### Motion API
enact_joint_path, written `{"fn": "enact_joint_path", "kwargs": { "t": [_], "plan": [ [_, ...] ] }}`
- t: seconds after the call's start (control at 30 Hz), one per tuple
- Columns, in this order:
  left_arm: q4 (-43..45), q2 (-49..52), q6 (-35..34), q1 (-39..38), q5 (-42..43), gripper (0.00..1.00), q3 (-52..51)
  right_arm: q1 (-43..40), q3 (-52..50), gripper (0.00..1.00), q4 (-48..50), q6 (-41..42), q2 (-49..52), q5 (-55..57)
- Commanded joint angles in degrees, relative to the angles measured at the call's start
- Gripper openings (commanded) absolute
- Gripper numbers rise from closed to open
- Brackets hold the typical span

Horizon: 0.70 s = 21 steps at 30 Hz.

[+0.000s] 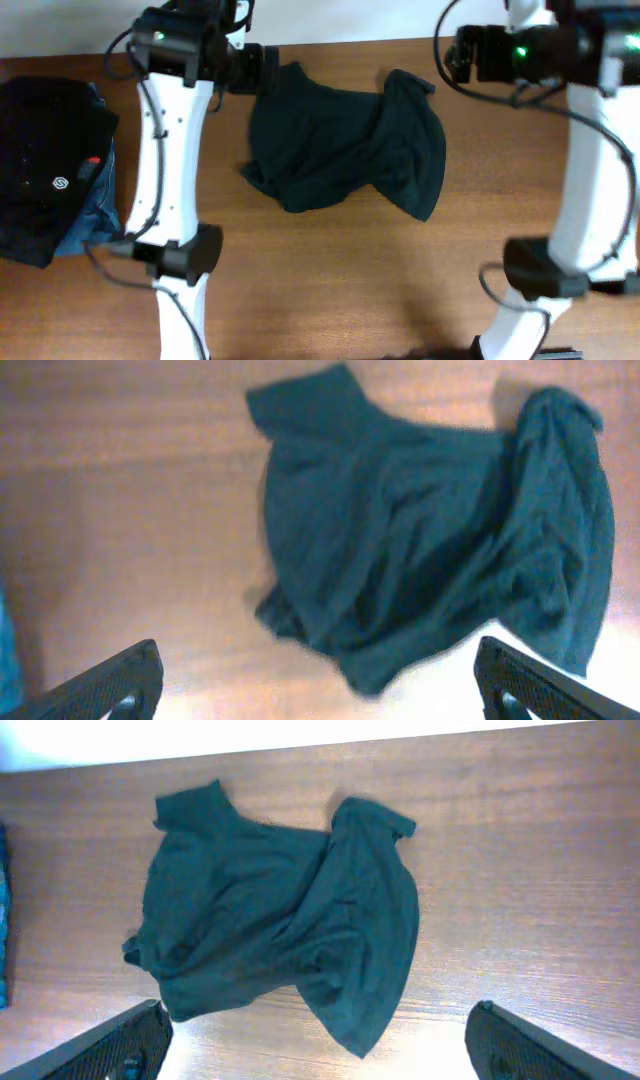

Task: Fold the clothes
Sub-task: 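Release the t-shirt and raise both grippers, then lower both grippers and grasp the t-shirt's near hem corners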

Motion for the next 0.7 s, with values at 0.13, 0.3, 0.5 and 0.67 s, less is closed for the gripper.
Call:
{"fn": "enact_joint_path", "kwargs": {
  "t": [0.13,0.3,0.5,0.67],
  "plan": [
    [-0.1,-17.0,-3.9,-0.1,-1.7,0.99,-22.9,-0.3,-23.3,0.99,-0.5,0.6,-13.1,1.2],
    [0.3,-18.6,-7.1,-0.3,-4.3,0.99,-34.6,-0.3,-37.2,0.99,0.3,0.5,-14.5,1.3],
    [12.0,-18.6,-8.2,-2.0,-4.4,0.99,-57.9,-0.2,-55.3,0.95,9.8,0.3,-14.5,1.4],
    [24.2,-18.6,-8.4,-2.8,-1.3,0.97,-75.5,1.4,-67.9,0.90,18.6,-0.8,-14.5,1.4]
  ]
}}
